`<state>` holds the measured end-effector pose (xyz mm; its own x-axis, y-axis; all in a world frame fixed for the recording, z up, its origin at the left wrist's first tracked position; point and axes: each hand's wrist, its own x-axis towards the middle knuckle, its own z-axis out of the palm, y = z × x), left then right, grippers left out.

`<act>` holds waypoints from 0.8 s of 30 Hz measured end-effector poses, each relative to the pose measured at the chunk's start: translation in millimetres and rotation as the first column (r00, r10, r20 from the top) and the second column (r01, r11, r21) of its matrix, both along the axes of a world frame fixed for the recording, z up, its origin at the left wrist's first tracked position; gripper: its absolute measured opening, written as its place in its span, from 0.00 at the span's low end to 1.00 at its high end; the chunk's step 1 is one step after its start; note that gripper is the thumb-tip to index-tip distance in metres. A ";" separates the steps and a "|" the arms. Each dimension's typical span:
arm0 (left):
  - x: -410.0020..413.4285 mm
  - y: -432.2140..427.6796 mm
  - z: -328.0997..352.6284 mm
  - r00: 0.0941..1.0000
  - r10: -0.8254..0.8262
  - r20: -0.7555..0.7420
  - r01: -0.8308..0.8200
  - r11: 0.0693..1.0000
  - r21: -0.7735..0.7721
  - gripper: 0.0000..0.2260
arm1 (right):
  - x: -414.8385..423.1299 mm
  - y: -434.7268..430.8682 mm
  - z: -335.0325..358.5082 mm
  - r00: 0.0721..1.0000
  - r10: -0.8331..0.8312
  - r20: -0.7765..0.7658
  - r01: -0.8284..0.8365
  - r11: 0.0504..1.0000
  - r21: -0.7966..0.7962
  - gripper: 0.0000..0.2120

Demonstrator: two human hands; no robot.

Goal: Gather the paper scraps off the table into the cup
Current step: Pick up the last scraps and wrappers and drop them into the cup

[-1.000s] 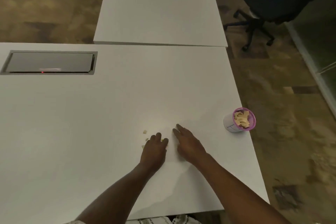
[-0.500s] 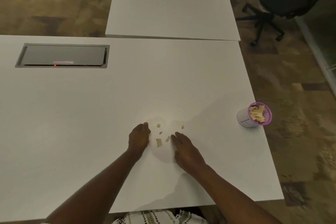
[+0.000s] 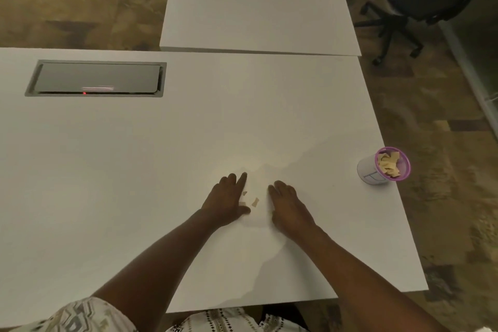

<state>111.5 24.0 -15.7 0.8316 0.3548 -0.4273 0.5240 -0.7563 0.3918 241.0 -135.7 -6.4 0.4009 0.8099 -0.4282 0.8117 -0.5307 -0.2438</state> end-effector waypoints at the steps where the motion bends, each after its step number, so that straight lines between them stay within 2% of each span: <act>1: -0.5 -1.3 -2.2 0.999 -0.035 -0.012 0.035 0.999 0.017 0.42 | -3.9 -2.6 -1.5 0.999 0.037 0.031 -0.037 0.999 -0.006 0.27; 3: -3.0 -4.8 -8.1 0.997 -0.072 0.006 0.071 0.996 0.052 0.38 | -12.2 -7.9 -5.5 0.997 0.056 0.043 -0.056 0.998 0.001 0.22; 6: -8.7 -10.0 -13.9 0.991 -0.077 0.112 0.069 0.995 0.075 0.24 | -21.2 -8.6 -7.0 0.997 0.047 0.062 -0.050 0.998 0.037 0.11; 9: -11.9 -13.4 -14.8 0.984 -0.039 0.174 0.030 0.998 0.055 0.13 | -23.4 -2.2 -9.4 0.995 0.072 0.065 -0.078 0.993 0.094 0.10; 12: -11.8 -15.3 -13.6 0.985 0.002 0.171 -0.007 0.999 0.031 0.12 | -23.7 6.9 -6.6 0.999 -0.002 -0.033 0.008 0.985 0.174 0.09; 14: -11.8 -15.7 -12.6 0.983 0.052 0.178 -0.055 0.998 0.008 0.18 | -23.8 12.9 -5.8 0.992 -0.057 -0.109 0.077 0.979 0.190 0.11; 18: -10.6 -12.0 -12.2 0.974 0.144 0.175 -0.139 0.989 -0.041 0.31 | -23.5 12.3 -8.8 0.983 -0.053 -0.175 0.081 0.985 0.155 0.18; 21: -7.7 -8.3 -12.2 0.976 0.145 0.161 -0.143 0.989 -0.028 0.28 | -24.7 8.6 -14.9 0.987 0.134 -0.091 -0.119 0.982 0.147 0.22; 24: -5.8 -8.6 -12.1 0.978 0.096 0.187 -0.100 0.995 0.014 0.15 | -25.4 11.5 -14.9 0.988 0.136 -0.077 -0.119 0.974 0.192 0.14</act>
<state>105.8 15.4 -27.7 0.8564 0.4467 -0.2589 0.5157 -0.7150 0.4721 215.6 -124.2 -21.3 0.2562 0.9207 -0.2945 0.8406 -0.3626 -0.4024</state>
